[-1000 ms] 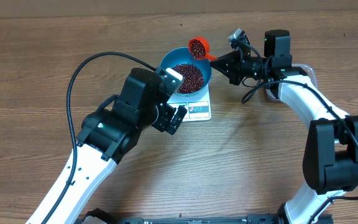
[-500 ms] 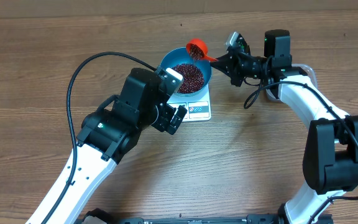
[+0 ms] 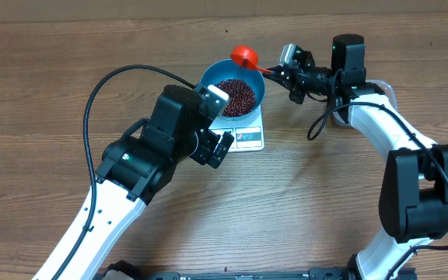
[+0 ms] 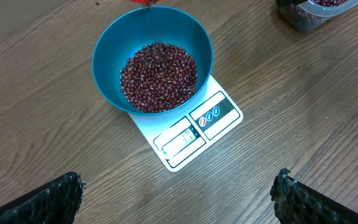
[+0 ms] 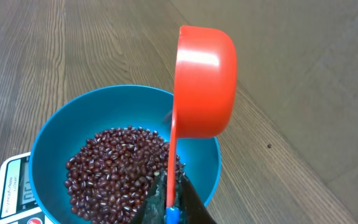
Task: Scoop item into bowl and weigh 150g on scale
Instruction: 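Tilt the scoop with the right gripper to pour beans into the bowl, then carry the empty red scoop right back over the bean tub, then dip the red scoop into the beans and fill it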
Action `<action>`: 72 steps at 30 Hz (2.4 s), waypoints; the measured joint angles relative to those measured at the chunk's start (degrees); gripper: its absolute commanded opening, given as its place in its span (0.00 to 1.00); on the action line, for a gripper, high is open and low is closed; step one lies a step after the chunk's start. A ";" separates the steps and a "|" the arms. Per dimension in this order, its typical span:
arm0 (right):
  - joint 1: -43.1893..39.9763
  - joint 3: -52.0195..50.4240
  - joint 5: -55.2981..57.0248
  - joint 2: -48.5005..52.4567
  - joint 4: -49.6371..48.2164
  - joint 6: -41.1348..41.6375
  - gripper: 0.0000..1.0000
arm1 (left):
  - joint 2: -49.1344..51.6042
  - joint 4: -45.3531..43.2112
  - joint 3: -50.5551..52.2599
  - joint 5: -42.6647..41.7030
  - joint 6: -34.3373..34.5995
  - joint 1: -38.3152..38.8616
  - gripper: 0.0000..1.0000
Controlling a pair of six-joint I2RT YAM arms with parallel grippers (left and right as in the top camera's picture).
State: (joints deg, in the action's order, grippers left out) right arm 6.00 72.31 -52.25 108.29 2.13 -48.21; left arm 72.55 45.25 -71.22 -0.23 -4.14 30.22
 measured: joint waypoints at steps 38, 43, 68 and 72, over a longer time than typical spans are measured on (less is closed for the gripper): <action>-2.73 0.00 2.86 -4.98 0.31 16.11 0.04 | 0.00 0.00 0.00 0.00 -0.02 0.00 1.00; -10.16 0.04 13.38 -13.88 8.74 33.07 0.04 | 0.00 0.00 0.00 0.00 -0.02 0.00 1.00; -11.80 -0.24 61.70 -17.40 46.82 45.00 0.04 | 0.00 0.00 0.00 0.00 0.00 0.00 0.99; -11.80 -0.24 61.13 -12.83 45.90 44.98 0.04 | 0.00 0.02 0.00 0.00 -0.02 0.00 1.00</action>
State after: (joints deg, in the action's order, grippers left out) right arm -5.80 72.07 8.88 95.46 48.03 -3.22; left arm 72.55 45.28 -71.22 -0.23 -4.16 30.22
